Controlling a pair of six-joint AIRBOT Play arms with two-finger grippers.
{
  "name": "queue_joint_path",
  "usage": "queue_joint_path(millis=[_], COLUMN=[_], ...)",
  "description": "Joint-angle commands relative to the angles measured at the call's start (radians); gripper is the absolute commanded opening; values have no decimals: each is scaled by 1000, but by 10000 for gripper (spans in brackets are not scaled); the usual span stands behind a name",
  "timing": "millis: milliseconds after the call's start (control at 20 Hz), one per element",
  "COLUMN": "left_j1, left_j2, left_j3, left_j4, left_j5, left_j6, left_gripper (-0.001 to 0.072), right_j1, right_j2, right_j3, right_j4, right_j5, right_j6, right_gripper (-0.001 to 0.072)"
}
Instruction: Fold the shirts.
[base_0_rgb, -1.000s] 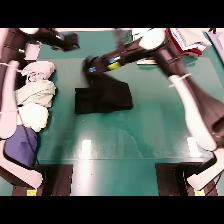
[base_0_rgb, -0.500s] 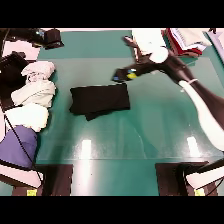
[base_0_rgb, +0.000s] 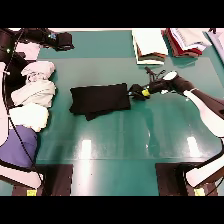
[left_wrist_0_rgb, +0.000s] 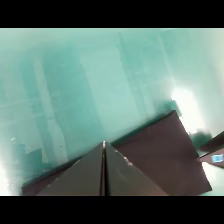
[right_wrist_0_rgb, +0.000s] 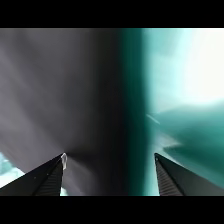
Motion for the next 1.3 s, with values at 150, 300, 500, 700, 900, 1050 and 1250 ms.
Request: queue_joint_path(millis=[150, 300, 500, 700, 900, 1050, 1250], left_j1=[-6, -6, -6, -6, -6, -6, -6], left_j2=[1, 1, 1, 1, 1, 1, 1], left_j3=[-1, -1, -1, -1, -1, -1, -1], left_j4=[-7, -8, -16, -21, -37, -42, -64], left_j5=[-20, -21, -29, -53, -72, -69, -63], left_j6=[5, 1, -2, -2, 0, -2, -3], left_gripper=[24, 24, 23, 24, 24, 24, 24], right_j1=[140, 153, 83, -95, -370, -643, -993], right_j2=[-204, -227, -134, 82, 325, 485, 636], right_j3=[225, 315, 334, 188, 14, -106, -256], right_j4=[113, 51, -82, -183, -319, -353, -353], right_j5=[-27, -21, 4, -22, -28, -51, -101], right_j6=[-16, -16, -14, -13, -8, 7, 7], right_gripper=[348, 18, 18, 18, 18, 18, 17])
